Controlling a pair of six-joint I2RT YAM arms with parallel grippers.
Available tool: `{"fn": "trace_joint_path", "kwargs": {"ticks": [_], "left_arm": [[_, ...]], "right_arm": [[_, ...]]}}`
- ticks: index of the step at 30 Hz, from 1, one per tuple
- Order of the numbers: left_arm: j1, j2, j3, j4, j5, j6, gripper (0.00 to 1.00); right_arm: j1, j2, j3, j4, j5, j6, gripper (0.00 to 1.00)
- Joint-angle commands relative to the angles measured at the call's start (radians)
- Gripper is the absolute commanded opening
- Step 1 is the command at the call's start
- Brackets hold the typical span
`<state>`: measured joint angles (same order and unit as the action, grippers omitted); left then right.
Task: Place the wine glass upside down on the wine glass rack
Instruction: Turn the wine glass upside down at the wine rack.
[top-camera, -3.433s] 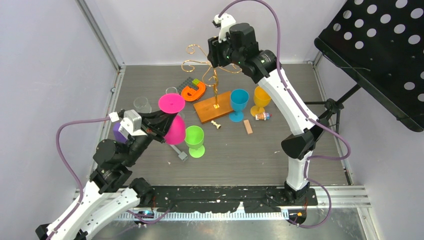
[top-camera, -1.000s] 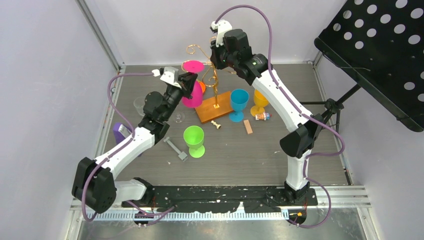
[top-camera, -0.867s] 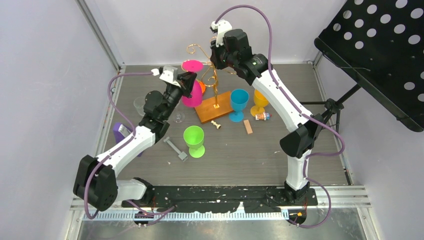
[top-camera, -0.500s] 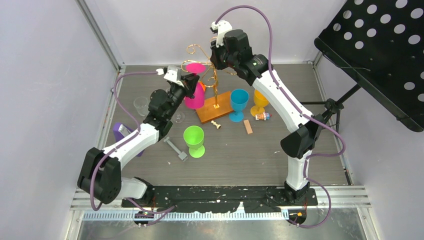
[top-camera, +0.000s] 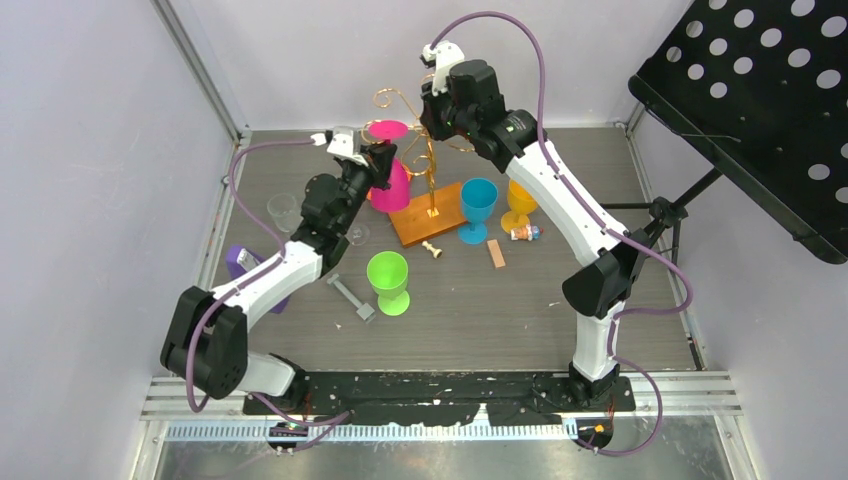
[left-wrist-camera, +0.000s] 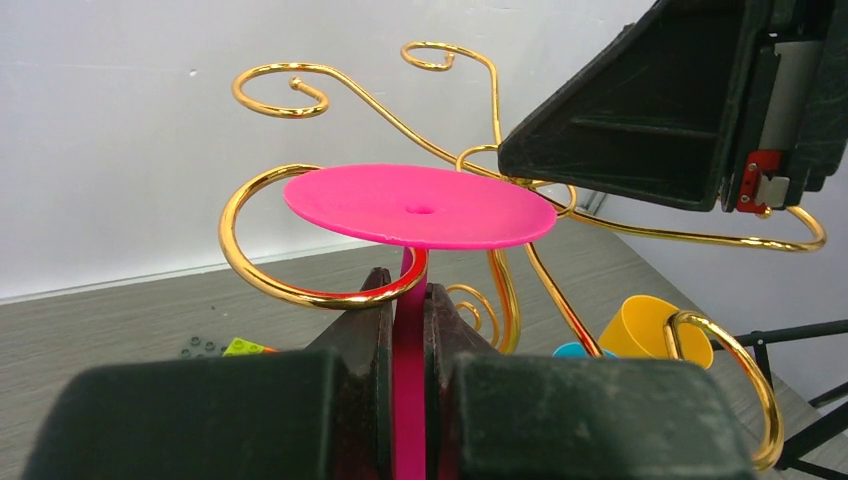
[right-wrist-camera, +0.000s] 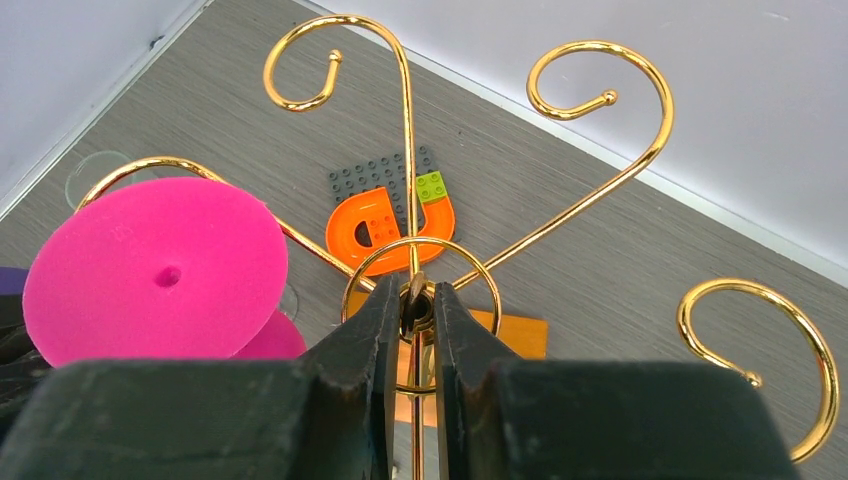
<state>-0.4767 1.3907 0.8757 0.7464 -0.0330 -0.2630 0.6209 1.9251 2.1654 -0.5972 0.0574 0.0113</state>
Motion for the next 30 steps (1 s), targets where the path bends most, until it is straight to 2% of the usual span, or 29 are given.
{"fn": "trace_joint_path", "kwargs": {"ticks": [1,12,22,30], "left_arm": [[0.010,0.009,0.063,0.014,-0.118,-0.021,0.00],[0.010,0.019,0.108,-0.072,-0.236,-0.042,0.00],[0.010,0.000,0.083,-0.077,-0.321,-0.056,0.00],[0.010,-0.005,0.025,0.033,-0.268,-0.014,0.00]], "right_arm": [[0.003,-0.031,-0.019,-0.052,-0.010,-0.005,0.05],[0.003,-0.031,-0.022,-0.050,-0.013,0.001,0.05],[0.003,-0.032,-0.029,-0.051,-0.014,0.006,0.05],[0.003,-0.031,-0.031,-0.063,-0.008,0.026,0.05]]}}
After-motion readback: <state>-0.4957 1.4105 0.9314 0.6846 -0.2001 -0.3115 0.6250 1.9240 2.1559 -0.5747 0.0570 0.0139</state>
